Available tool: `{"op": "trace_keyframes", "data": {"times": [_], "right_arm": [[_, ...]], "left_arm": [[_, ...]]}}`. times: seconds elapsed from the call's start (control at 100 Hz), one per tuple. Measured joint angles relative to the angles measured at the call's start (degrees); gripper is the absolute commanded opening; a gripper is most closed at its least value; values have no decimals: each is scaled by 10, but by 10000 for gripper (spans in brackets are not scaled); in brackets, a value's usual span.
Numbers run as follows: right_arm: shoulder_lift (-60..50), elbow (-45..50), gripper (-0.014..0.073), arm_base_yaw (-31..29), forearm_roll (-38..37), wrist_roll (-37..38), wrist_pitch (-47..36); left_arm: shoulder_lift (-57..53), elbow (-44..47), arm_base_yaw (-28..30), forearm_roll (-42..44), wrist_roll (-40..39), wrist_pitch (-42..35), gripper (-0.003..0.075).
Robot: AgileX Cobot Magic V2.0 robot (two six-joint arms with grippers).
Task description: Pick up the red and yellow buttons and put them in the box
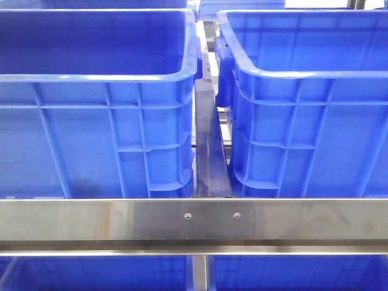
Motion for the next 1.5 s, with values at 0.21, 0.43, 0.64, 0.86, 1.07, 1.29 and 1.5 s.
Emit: {"op": "trace_keyframes", "data": {"times": [0.21, 0.43, 0.64, 0.86, 1.07, 1.29, 1.5], "right_arm": [[0, 0, 162, 0, 2, -21, -31], [0, 0, 162, 0, 3, -30, -49], [0, 0, 162, 0, 3, -38, -58], [0, 0, 162, 0, 4, -55, -64], [0, 0, 162, 0, 5, -79, -92], [0, 0, 162, 0, 10, -123, -206], [0, 0, 162, 0, 25, -140, -329]], "left_arm": [[-51, 48, 66, 0, -10, -12, 548], [-174, 151, 181, 0, -22, -36, 548], [-314, 250, 312, 1, -26, -50, 548], [-437, 332, 413, 1, -26, -50, 541], [-508, 383, 440, 1, -26, -50, 258], [-531, 395, 441, 1, -26, -49, -19], [-531, 396, 441, 1, -26, -49, -19]]}}
